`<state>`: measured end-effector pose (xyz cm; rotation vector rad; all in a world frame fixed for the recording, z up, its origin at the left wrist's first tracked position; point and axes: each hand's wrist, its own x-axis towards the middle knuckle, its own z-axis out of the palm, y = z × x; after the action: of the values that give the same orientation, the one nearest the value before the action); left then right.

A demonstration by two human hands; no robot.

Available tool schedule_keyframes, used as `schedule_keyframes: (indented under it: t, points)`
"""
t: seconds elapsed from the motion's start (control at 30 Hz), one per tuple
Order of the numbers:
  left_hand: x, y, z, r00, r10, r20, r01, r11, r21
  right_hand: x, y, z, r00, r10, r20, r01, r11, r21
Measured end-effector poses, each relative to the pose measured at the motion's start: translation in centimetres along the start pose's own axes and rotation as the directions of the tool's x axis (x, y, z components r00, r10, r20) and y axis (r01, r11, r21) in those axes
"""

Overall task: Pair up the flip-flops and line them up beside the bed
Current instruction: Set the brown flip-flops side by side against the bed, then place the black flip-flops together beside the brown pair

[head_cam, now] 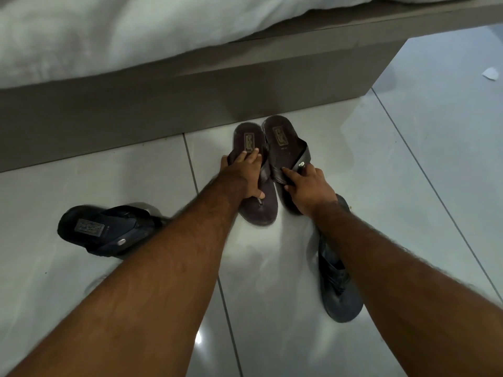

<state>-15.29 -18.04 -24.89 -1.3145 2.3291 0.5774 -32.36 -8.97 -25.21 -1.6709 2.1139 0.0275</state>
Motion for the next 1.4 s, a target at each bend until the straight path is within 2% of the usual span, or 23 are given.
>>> schedule_keyframes:
  t: [0.33, 0.47, 0.53, 0.57, 0.6, 0.67, 0.77, 0.87, 1.0, 1.07, 1.17, 1.3, 1.4]
  points:
    - [-0.9, -0.3, 2.1, 1.0, -0.007, -0.029, 0.006, 0.999, -0.053, -2.8, 0.6, 0.5, 1.0, -0.014, 0.026, 0.014, 1.0, 0.002]
    - [-1.4, -0.2, 1.8, 1.0, 0.015, -0.018, -0.015, 0.999, -0.034, -2.4, 0.3, -0.5, 0.994, 0.0, 0.111, 0.0, 1.0, 0.006]
    - [-2.5, -0.6, 2.0, 0.994, 0.043, -0.1, -0.053, 0.994, -0.093, -2.8, 0.5, -1.0, 0.997, -0.004, 0.083, -0.006, 0.993, 0.122]
    - [-3.5, -0.9, 2.2, 0.982, 0.03, -0.186, -0.059, 0.987, -0.149, -3.5, 1.0, -1.1, 1.0, 0.02, 0.007, -0.021, 0.981, 0.195]
    - [-4.6, -1.3, 2.5, 0.958, -0.013, -0.287, -0.049, 0.977, -0.208, -4.6, 1.6, -1.2, 0.992, 0.081, -0.095, -0.053, 0.963, 0.263]
    - [-7.0, -2.6, 3.5, 0.886, -0.165, -0.433, 0.032, 0.954, -0.298, -7.7, 3.4, -0.8, 0.932, 0.266, -0.246, -0.174, 0.924, 0.341]
    - [-11.1, -5.8, 5.8, 0.762, -0.423, -0.489, 0.287, 0.899, -0.331, -13.5, 5.7, 1.4, 0.874, 0.422, -0.242, -0.36, 0.895, 0.262]
    - [-15.3, -8.8, 8.3, 0.64, -0.626, -0.446, 0.487, 0.779, -0.396, -17.9, 6.5, 4.7, 0.884, 0.443, -0.151, -0.4, 0.882, 0.249]
    - [-18.1, -10.4, 10.6, 0.628, -0.729, -0.272, 0.612, 0.679, -0.406, -22.1, 5.8, 7.7, 0.867, 0.491, -0.09, -0.432, 0.828, 0.356]
    - [-18.5, -10.5, 11.0, 0.636, -0.739, -0.224, 0.626, 0.663, -0.41, -23.6, 5.3, 8.5, 0.88, 0.468, -0.074, -0.417, 0.839, 0.349]
    - [-19.0, -10.0, 11.5, 0.641, -0.732, -0.23, 0.618, 0.67, -0.411, -25.3, 4.0, 9.0, 0.923, 0.38, -0.055, -0.345, 0.884, 0.315]
    - [-20.1, -9.9, 12.2, 0.637, -0.722, -0.269, 0.599, 0.684, -0.416, -26.8, 0.6, 9.8, 0.987, 0.159, -0.013, -0.151, 0.959, 0.238]
    - [-20.7, -10.5, 12.6, 0.637, -0.716, -0.285, 0.586, 0.691, -0.424, -27.0, -3.4, 11.0, 0.999, -0.034, -0.024, 0.038, 0.984, 0.173]
